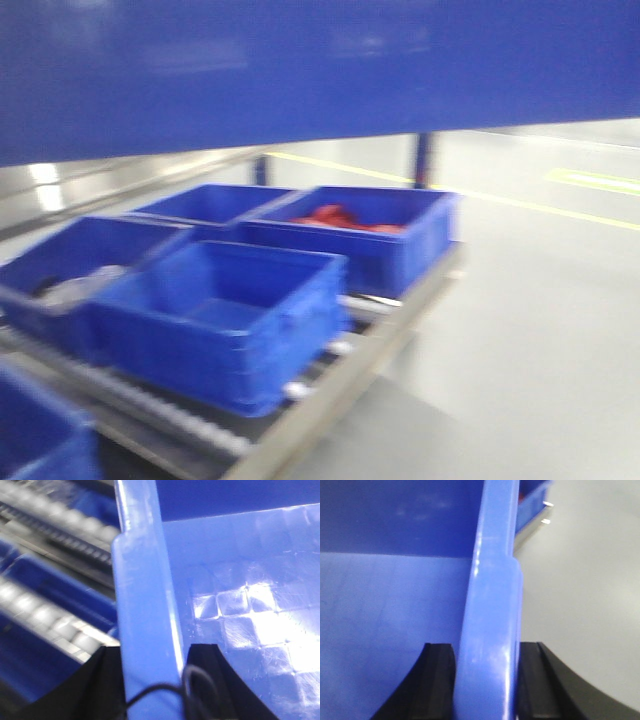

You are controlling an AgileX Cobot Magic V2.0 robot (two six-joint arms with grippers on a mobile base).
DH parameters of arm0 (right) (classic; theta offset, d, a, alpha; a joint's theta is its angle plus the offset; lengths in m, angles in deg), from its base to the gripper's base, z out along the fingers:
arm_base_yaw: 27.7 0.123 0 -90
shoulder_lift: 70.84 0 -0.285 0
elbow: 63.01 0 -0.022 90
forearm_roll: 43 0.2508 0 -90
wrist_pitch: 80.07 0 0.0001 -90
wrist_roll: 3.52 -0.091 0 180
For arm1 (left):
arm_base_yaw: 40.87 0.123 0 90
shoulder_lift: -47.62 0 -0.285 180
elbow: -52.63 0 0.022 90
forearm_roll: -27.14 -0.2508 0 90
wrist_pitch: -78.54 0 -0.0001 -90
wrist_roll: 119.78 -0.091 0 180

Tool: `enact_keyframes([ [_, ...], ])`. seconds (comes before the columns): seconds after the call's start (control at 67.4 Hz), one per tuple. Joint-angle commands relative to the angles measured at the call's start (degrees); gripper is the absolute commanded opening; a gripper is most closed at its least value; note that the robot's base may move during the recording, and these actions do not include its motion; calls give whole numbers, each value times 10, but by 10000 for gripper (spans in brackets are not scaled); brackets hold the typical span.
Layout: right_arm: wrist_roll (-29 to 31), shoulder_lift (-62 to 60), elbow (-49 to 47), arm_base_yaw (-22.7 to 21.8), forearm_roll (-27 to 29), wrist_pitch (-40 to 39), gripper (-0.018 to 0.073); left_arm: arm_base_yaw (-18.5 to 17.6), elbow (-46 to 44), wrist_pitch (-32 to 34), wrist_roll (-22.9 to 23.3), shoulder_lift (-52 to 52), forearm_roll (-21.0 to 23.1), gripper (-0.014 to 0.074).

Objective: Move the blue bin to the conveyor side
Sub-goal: 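Hold the blue bin with both grippers while backing away from the rack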

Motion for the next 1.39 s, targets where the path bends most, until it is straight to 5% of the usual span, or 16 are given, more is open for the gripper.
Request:
enact_keyframes([
  [0.0,14,-13,-6,-2,-19,-59,-76,-3,-7,39,-11,12,-7,-10],
  [0.904,14,-13,-6,-2,-19,-59,-76,-3,-7,39,-11,12,-7,-10],
  [1.379,14,-13,-6,-2,-19,-59,-76,-3,-7,110,-11,12,-7,-10],
])
